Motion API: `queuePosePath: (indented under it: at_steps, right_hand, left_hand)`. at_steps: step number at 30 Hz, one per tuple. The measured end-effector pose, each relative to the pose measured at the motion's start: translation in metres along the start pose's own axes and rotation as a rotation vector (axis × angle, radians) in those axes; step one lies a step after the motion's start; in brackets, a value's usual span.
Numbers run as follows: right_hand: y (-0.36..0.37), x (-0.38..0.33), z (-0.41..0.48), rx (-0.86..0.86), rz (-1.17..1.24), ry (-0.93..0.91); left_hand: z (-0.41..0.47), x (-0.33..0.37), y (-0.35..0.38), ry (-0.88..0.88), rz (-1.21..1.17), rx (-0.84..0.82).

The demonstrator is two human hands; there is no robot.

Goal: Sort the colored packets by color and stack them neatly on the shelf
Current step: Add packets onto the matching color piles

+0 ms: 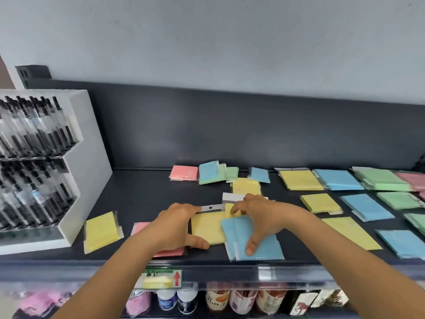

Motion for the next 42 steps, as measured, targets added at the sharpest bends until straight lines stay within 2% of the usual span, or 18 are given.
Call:
queuePosePath:
  at_steps: [5,7,9,12,14,19,23,33,42]
  right_hand:
    - [0.001,0.011,-0.010,0.067,0.032,0.077]
    - [-0.003,0.011,-0.009,0.137,0.079,0.078]
    - [-0.008,0.012,-0.007,0.232,0.140,0.085]
    - [-0.013,0.014,-0.005,0.373,0.180,0.117]
    - [-0.018,0.013,-0.005,0.480,0.162,0.104]
    - [-0.032,0.009,-0.014,0.599,0.284,0.016]
    - [-0.045,0.017,-0.030,0.700,0.393,-0.010]
    - [-0.049,0.098,-0.086,0.794,0.450,0.076]
    - [-0.066,0.216,-0.128,0.860,0.535,0.097]
  left_hand:
    - [0.005,0.003,-0.004,-0.020,0.111,-0.025]
    - [0.005,0.001,-0.007,-0.036,0.071,-0.023]
    - [0.004,-0.003,-0.015,-0.061,-0.049,0.086]
    - [-0.002,-0.016,-0.037,-0.128,-0.140,0.398]
    - [-0.007,-0.023,-0.049,-0.160,-0.182,0.530]
    - [-0.018,-0.030,-0.067,-0.238,-0.392,0.678]
    - [-0.019,-0.014,-0.076,-0.191,-0.593,0.767]
    - [0.026,0.079,-0.066,-0.058,-0.687,0.686]
    - [0.102,0.182,-0.047,-0.096,-0.734,0.620]
Point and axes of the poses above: each hand's wrist, its own z-axis towards the middle knuckle, its own y-axis out of the palm, x = y × z, the point moved 6 cm from there along z, towards the middle knuckle, and after that the axes turned 9 degrees about z, right-handed, at the moved point
